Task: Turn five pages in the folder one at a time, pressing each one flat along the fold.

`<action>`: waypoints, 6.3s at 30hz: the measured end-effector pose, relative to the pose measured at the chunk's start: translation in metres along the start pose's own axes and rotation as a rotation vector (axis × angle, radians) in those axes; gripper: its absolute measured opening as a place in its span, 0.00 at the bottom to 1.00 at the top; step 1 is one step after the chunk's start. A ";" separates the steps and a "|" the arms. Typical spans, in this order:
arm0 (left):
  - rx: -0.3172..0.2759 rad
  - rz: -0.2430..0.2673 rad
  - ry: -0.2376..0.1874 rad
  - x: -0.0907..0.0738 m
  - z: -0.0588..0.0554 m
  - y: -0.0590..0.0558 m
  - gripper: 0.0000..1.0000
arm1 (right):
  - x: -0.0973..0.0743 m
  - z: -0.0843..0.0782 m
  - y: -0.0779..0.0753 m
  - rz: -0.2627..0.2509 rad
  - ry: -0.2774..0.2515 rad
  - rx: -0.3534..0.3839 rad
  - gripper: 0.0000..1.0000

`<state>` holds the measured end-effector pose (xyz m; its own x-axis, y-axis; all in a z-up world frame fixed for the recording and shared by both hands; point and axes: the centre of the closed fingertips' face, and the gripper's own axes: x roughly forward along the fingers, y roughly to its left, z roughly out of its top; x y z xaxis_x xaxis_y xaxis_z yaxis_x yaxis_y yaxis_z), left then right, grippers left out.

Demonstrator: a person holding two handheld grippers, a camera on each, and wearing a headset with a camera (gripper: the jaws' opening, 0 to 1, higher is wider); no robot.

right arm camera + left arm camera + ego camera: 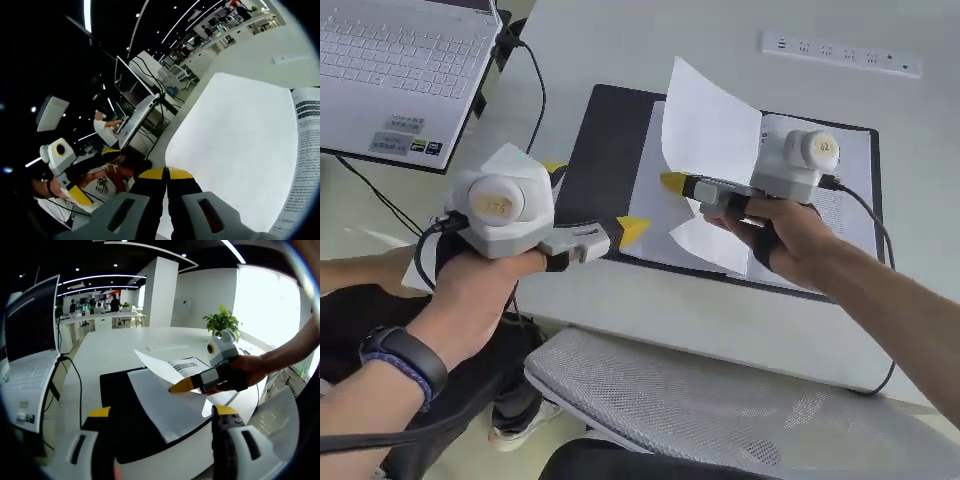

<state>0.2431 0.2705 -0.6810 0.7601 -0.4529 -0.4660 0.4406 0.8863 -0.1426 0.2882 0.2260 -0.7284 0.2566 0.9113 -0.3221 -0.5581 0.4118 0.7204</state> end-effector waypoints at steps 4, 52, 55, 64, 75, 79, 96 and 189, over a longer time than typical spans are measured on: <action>-0.016 0.007 -0.004 -0.003 -0.001 0.004 0.78 | 0.012 -0.008 -0.009 -0.007 0.008 0.037 0.00; -0.005 -0.010 0.012 0.021 0.000 -0.005 0.66 | -0.002 -0.010 -0.027 -0.040 0.018 0.021 0.17; 0.004 -0.028 0.014 0.031 -0.001 -0.010 0.60 | -0.015 0.000 -0.029 -0.050 -0.009 0.001 0.14; 0.046 -0.063 0.071 0.063 -0.022 -0.021 0.43 | -0.055 0.023 -0.042 -0.090 -0.077 -0.019 0.10; 0.098 -0.097 0.186 0.098 -0.065 -0.031 0.13 | -0.080 0.028 -0.045 -0.109 -0.110 -0.029 0.07; 0.081 -0.060 0.216 0.104 -0.079 -0.024 0.00 | -0.084 0.026 -0.049 -0.117 -0.111 -0.023 0.07; 0.109 -0.049 0.243 0.103 -0.093 -0.021 0.00 | -0.086 0.020 -0.074 -0.124 -0.026 -0.087 0.03; 0.032 -0.051 0.219 0.109 -0.098 -0.015 0.00 | -0.076 0.025 -0.146 0.017 -0.117 0.025 0.00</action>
<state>0.2722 0.2172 -0.8147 0.6162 -0.4625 -0.6375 0.4934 0.8576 -0.1453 0.3702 0.0968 -0.7939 0.3385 0.9107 -0.2367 -0.5436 0.3946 0.7408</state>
